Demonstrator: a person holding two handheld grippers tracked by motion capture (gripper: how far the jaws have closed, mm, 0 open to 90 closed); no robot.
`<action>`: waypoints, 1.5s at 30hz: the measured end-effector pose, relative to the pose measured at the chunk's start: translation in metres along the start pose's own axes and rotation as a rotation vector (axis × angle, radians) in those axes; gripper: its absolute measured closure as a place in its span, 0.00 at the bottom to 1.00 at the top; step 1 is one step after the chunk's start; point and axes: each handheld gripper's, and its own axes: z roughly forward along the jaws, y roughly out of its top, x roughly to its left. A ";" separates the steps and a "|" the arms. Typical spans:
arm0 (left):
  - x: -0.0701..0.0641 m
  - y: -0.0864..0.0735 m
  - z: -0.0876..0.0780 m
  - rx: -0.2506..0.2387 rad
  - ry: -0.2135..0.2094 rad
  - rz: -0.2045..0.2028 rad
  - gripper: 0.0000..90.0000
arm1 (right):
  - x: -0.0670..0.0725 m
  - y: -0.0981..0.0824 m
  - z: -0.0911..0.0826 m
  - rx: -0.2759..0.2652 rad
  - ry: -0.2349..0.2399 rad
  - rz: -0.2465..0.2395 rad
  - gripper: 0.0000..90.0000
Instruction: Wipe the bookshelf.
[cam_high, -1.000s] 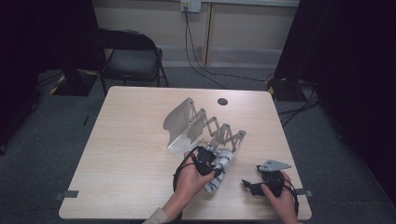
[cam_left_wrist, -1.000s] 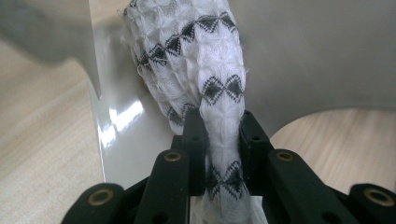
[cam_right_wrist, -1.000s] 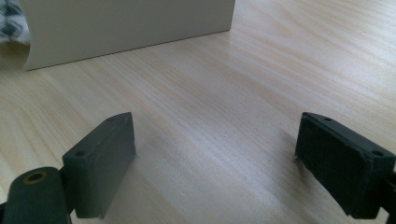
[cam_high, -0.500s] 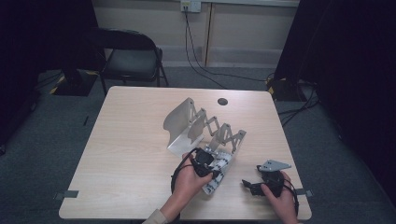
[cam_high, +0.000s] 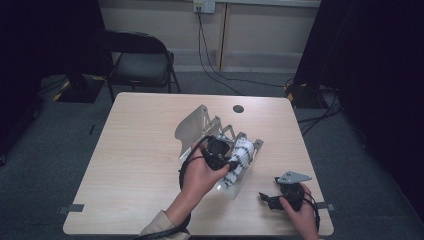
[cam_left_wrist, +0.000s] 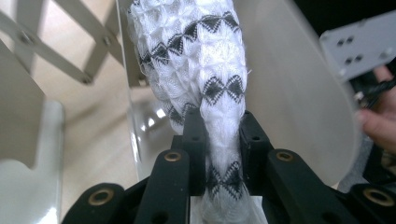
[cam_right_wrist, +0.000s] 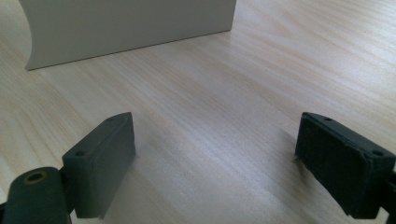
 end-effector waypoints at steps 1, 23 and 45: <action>-0.001 0.004 -0.003 -0.006 0.002 0.006 0.85 | 0.000 0.000 0.000 0.000 0.000 0.001 0.13; -0.016 0.015 0.000 -0.017 -0.021 0.005 0.85 | 0.000 0.000 0.000 0.000 0.001 0.000 0.13; -0.003 -0.046 0.051 0.066 -0.023 -0.040 0.85 | 0.000 0.000 0.000 0.001 0.001 0.000 0.13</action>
